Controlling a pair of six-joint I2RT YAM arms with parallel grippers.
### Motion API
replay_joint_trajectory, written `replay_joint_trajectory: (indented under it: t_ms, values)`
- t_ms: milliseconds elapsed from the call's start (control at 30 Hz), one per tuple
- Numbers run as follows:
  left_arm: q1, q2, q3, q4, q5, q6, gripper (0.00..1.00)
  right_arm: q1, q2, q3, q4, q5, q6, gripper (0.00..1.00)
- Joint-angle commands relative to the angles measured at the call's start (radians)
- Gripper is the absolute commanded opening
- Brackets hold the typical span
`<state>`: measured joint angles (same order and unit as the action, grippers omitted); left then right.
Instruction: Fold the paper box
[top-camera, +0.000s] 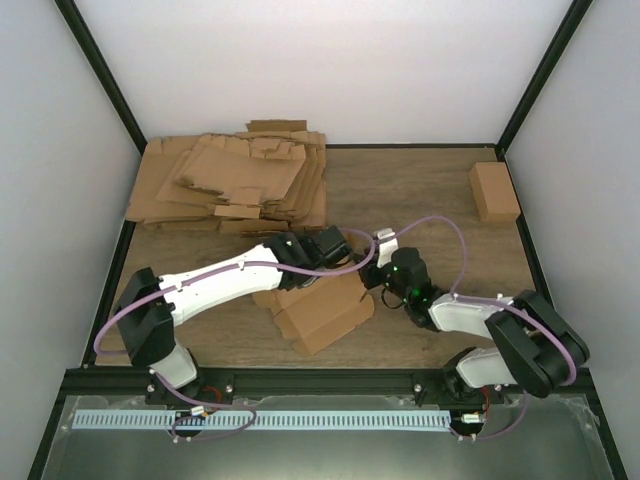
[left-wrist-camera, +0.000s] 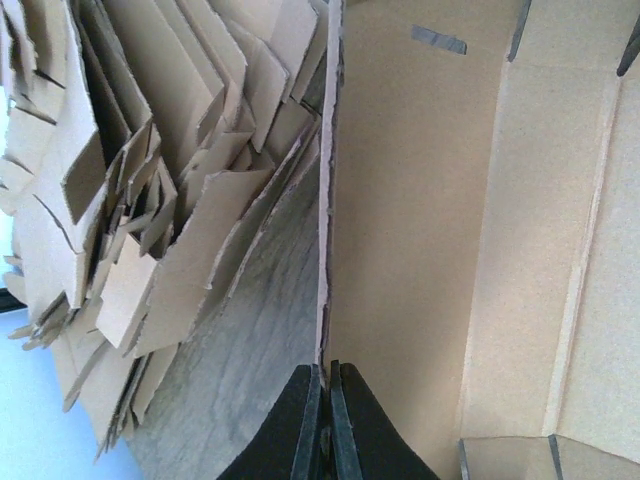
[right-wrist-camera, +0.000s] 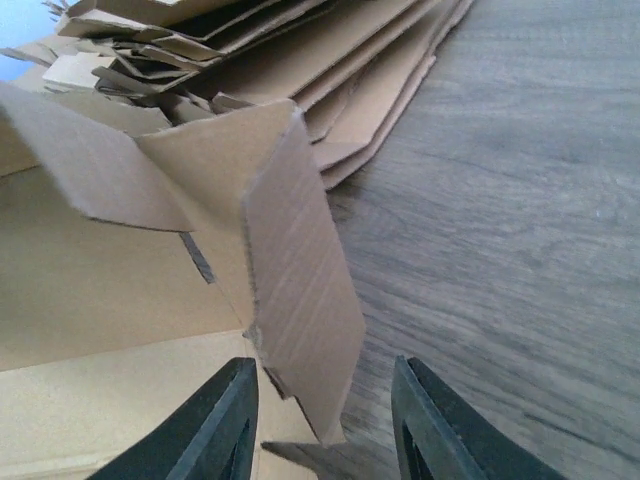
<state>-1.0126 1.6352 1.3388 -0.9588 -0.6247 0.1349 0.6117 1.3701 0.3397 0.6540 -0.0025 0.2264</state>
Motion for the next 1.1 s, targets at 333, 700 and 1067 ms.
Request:
replay_joint_trajectory:
  t_ms: [333, 700, 1067]
  values:
    - [-0.045, 0.028, 0.019, 0.021, -0.083, 0.002, 0.04, -0.213, -0.088, 0.036, -0.341, -0.411, 0.187, 0.4]
    - [-0.046, 0.067, 0.028, 0.006, -0.08, -0.048, 0.04, -0.348, 0.137, 0.084, -0.203, -0.665, 0.266, 0.16]
    - [-0.045, 0.004, 0.029, 0.032, 0.006, -0.083, 0.04, -0.37, 0.321, 0.201, -0.236, -0.735, 0.253, 0.01]
